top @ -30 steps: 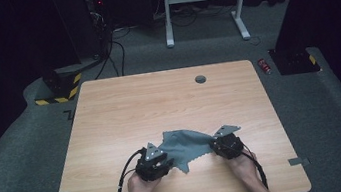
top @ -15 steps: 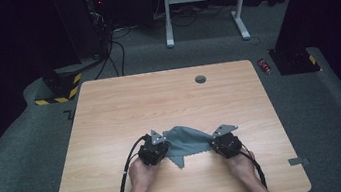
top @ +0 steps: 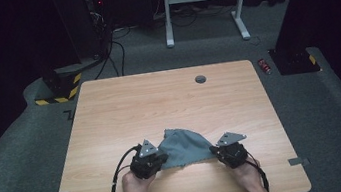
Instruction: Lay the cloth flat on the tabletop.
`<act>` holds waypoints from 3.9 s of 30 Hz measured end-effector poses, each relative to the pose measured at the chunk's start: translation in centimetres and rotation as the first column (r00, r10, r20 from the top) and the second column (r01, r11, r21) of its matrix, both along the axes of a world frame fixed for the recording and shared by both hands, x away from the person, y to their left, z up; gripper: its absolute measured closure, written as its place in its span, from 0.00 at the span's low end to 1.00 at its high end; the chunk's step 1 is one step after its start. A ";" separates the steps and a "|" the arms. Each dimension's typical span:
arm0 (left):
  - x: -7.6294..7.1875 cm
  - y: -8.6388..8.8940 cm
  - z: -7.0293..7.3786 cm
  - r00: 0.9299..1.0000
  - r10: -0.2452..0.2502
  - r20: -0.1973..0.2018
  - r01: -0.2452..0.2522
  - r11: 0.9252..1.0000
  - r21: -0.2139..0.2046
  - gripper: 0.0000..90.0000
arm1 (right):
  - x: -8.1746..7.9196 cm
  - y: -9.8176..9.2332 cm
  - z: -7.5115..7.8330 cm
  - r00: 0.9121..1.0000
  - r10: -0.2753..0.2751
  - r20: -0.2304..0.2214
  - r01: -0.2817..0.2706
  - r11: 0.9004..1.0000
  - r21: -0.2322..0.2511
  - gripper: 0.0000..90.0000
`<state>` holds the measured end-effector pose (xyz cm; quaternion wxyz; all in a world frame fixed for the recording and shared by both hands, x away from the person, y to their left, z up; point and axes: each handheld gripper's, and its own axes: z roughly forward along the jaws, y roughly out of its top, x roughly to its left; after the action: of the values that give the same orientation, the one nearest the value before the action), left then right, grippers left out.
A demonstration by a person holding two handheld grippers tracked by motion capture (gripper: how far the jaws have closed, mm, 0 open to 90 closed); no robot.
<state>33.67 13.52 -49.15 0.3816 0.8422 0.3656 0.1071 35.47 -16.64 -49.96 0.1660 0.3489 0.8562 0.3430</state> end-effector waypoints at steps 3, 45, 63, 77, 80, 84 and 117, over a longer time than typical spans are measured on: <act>-0.7 -0.2 -1.3 0.999 -0.011 -0.030 0.012 0.999 0.035 0.99 | -0.7 0.0 -0.7 1.000 0.014 -0.024 -0.014 1.000 -0.019 1.00; 2.4 2.0 -3.5 0.954 0.282 0.106 -0.286 0.958 0.032 0.45 | 9.5 7.8 -1.2 0.997 -0.021 -0.079 0.019 0.999 -0.031 0.70; 2.4 2.0 -3.5 0.952 0.285 0.109 -0.290 0.957 0.031 0.44 | 8.4 5.6 2.2 1.000 -0.021 0.015 0.021 0.999 -0.045 0.99; 2.4 2.0 -3.5 0.952 0.285 0.109 -0.290 0.957 0.031 0.45 | 8.5 2.6 -0.1 0.994 -0.097 -0.050 0.092 0.991 -0.098 0.99; 2.4 2.0 -3.5 0.952 0.285 0.108 -0.290 0.957 0.030 0.45 | 8.7 2.9 0.2 0.993 -0.106 -0.051 0.101 0.991 -0.092 0.89; 2.4 2.0 -3.5 0.952 0.285 0.109 -0.290 0.957 0.031 0.45 | 9.2 4.3 0.8 0.995 -0.092 -0.037 0.088 0.992 -0.086 0.80; 2.4 2.0 -3.5 0.953 0.283 0.108 -0.288 0.957 0.031 0.45 | 12.8 3.4 0.2 0.976 -0.209 -0.064 0.202 0.975 -0.097 0.95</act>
<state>36.09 15.50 -52.67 0.3606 0.7825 0.4609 0.2127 48.29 -13.27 -49.71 0.1844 0.4402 0.8357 0.2718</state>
